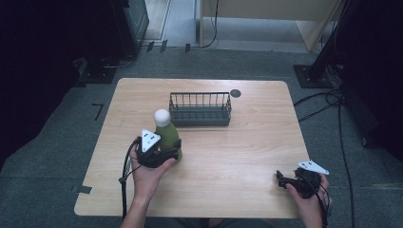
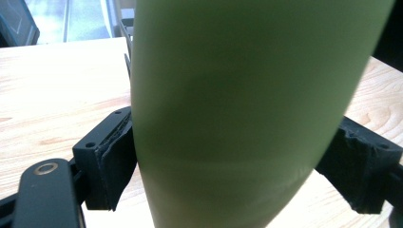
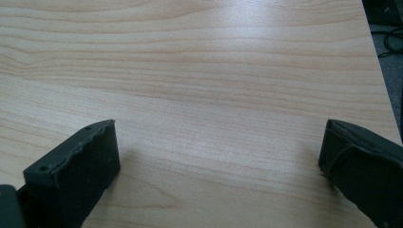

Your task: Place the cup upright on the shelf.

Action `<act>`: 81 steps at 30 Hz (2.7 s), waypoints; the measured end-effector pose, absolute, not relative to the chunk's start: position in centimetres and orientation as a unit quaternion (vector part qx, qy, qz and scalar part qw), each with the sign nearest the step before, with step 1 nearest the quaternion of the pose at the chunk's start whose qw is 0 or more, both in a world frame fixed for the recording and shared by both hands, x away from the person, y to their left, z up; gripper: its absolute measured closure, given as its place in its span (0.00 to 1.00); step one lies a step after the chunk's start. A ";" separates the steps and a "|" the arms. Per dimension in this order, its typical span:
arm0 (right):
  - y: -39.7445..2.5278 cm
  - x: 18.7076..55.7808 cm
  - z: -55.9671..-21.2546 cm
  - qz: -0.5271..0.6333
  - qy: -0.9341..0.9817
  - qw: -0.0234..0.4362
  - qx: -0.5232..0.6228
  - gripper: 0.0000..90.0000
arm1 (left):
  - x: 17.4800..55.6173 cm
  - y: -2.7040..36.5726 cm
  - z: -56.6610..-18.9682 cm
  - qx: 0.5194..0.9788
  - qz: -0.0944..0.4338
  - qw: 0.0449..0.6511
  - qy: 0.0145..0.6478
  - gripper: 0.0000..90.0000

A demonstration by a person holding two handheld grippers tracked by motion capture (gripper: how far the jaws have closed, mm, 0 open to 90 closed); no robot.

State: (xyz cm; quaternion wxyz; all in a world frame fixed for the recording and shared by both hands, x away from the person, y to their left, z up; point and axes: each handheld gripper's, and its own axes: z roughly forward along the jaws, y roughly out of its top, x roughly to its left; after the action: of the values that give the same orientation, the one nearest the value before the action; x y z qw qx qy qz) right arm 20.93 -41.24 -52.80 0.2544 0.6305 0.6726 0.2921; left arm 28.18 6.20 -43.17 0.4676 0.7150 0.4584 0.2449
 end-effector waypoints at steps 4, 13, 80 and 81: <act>-41.2 20.9 -52.8 0.292 0.673 0.254 0.631 0.00 | 28.4 6.1 -43.3 0.716 0.248 0.464 0.458 0.18; -41.2 20.9 -52.8 0.292 0.672 0.254 0.631 0.00 | 28.3 5.9 -43.5 0.717 0.266 0.461 0.451 0.24; -41.2 20.9 -52.8 0.292 0.672 0.254 0.632 0.00 | 36.6 0.8 -34.9 0.689 0.290 0.530 0.400 0.24; -41.2 20.9 -52.8 0.292 0.672 0.254 0.632 0.00 | 36.8 0.7 -34.8 0.688 0.290 0.531 0.401 0.24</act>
State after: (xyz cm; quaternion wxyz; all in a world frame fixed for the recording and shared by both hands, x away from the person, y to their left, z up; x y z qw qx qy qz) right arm 20.93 -41.22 -52.79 0.2537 0.6318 0.6717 0.2920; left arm 36.76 0.71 -34.82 0.5312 0.6878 0.4006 0.2904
